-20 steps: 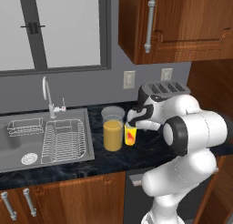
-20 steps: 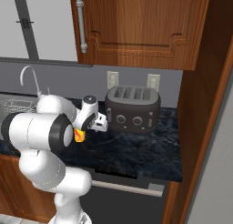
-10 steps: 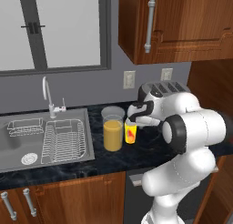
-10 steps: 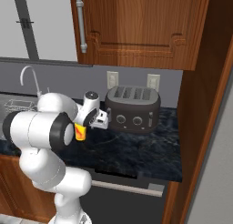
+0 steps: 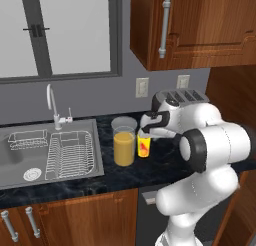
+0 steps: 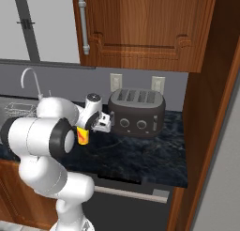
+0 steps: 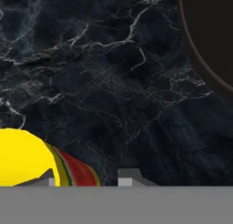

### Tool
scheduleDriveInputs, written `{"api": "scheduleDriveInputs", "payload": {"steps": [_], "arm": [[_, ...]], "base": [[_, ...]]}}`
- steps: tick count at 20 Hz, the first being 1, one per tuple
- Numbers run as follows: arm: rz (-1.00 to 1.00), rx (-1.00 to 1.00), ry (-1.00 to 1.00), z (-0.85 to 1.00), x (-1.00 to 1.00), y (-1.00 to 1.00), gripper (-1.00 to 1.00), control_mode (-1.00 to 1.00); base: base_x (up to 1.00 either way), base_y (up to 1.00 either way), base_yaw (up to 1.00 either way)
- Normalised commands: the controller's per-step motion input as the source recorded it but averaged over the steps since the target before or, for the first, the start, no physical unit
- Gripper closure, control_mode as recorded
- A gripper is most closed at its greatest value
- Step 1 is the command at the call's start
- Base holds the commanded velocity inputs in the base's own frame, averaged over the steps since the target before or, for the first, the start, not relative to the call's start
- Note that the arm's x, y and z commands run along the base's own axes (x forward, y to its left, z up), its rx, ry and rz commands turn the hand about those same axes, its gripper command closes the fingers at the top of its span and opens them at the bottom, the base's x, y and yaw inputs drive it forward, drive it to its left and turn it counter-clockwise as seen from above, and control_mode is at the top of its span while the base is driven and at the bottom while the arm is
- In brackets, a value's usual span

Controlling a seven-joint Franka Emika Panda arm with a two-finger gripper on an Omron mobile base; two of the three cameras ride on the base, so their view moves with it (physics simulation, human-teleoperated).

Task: Place the pitcher and cup on the dining counter for serving.

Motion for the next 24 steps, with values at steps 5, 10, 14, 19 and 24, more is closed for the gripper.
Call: {"api": "scheduleDriveInputs", "payload": {"steps": [5,10,14,19,24], "arm": [[-0.05,0.00,-0.08,0.15,-0.58,-0.12,1.00,-1.00],[-0.07,0.00,-0.05,0.35,-0.69,-0.26,1.00,-1.00],[-0.07,0.00,-0.10,0.51,-0.79,-0.36,1.00,-1.00],[-0.10,0.00,-0.13,0.67,-0.63,-0.30,1.00,-1.00],[-0.14,0.00,-0.11,0.94,-0.21,-0.07,1.00,-1.00]], "base": [[0.00,0.00,0.00],[0.00,0.00,0.00],[0.00,0.00,0.00],[0.00,0.00,0.00],[0.00,0.00,0.00]]}}
